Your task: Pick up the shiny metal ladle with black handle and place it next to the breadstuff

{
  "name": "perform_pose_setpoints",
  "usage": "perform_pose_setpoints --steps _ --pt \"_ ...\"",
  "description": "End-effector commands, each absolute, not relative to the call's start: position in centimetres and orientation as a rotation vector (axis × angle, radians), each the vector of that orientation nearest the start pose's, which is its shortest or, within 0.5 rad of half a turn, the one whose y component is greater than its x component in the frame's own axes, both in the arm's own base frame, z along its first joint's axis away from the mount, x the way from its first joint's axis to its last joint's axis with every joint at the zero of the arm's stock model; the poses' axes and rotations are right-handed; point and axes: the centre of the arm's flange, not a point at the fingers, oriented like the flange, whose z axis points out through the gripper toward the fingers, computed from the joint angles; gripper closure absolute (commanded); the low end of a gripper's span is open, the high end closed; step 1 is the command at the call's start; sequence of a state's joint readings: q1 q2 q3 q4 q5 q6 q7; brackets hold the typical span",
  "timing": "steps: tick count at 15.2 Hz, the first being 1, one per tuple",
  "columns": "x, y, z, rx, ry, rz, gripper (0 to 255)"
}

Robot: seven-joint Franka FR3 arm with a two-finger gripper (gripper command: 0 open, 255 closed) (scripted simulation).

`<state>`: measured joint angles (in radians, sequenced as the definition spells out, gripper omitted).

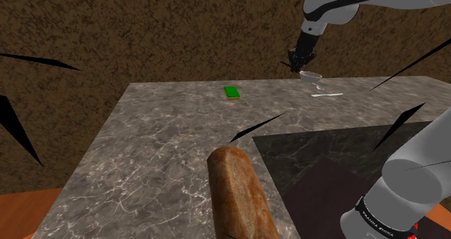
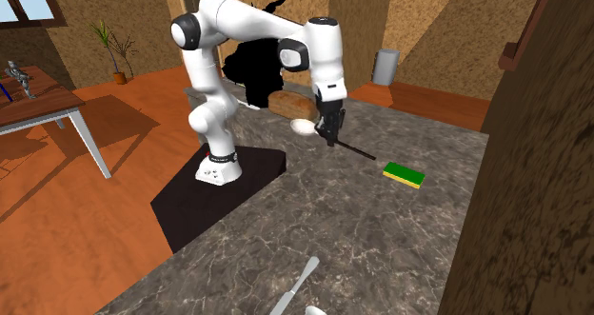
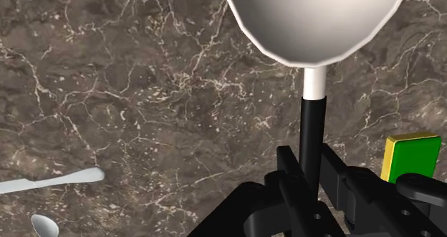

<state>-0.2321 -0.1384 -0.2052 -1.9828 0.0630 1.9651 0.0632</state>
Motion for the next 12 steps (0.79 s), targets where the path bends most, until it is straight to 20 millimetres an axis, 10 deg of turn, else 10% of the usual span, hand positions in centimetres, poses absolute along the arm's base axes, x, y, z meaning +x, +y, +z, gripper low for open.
perform_pose_setpoints --steps 1,12 --pt "47.6 -19.8 53.9 -2.967 0.793 -0.203 255" --pt "47.2 -5.3 53.9 -2.967 0.793 -0.203 255"
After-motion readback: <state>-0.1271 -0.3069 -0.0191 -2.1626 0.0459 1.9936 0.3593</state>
